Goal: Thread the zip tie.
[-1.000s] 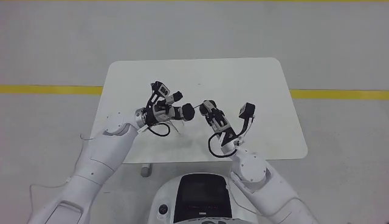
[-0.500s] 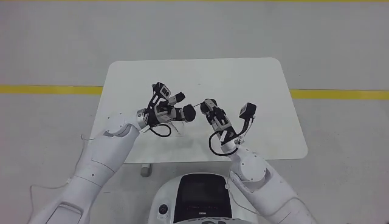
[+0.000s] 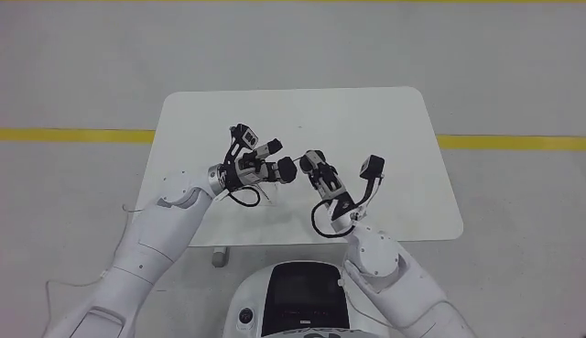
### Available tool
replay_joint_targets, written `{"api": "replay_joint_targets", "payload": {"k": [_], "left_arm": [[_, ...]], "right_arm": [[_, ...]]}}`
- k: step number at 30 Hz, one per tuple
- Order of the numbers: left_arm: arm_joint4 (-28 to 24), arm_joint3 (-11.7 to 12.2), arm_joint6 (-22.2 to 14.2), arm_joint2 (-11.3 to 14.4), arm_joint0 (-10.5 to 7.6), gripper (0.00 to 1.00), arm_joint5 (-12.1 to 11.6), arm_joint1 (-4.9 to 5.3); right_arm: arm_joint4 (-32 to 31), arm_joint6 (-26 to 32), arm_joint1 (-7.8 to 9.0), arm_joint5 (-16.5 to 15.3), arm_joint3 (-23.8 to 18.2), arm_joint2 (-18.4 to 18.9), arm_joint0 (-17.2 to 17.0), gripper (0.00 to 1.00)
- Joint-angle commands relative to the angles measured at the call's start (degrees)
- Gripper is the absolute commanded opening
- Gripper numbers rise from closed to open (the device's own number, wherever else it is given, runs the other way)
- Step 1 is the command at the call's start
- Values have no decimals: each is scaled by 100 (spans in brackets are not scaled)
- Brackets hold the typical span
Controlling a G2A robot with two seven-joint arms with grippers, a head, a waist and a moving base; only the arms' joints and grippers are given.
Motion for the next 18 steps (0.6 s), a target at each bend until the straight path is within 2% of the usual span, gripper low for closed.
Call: {"api": "replay_joint_targets", "payload": {"k": [1, 5, 8, 14, 16, 17, 18], "left_arm": [[6, -6, -2, -4, 3, 100, -6, 2], [20, -16, -3, -26, 18, 100, -7, 12], [18, -34, -3, -42, 32, 93, -19, 17], [16, -59, -9, -57, 44, 61, -42, 23], [27, -49, -12, -55, 49, 56, -34, 25], [33, -43, -16, -52, 52, 49, -19, 27], [38, -38, -15, -50, 54, 49, -14, 28]], "right_arm": [[-187, -66, -8, 38, 1, 2, -7, 0], [-607, -203, -20, 128, -1, 19, -27, 0], [-863, -254, -30, 193, -19, 14, -59, 0], [-1165, -291, -61, 334, 19, -15, -94, 0], [-1176, -290, -72, 345, 10, -18, -108, 0], [-1177, -288, -77, 350, 6, -15, -116, 0], [-1163, -280, -83, 345, -6, -9, -129, 0]]}}
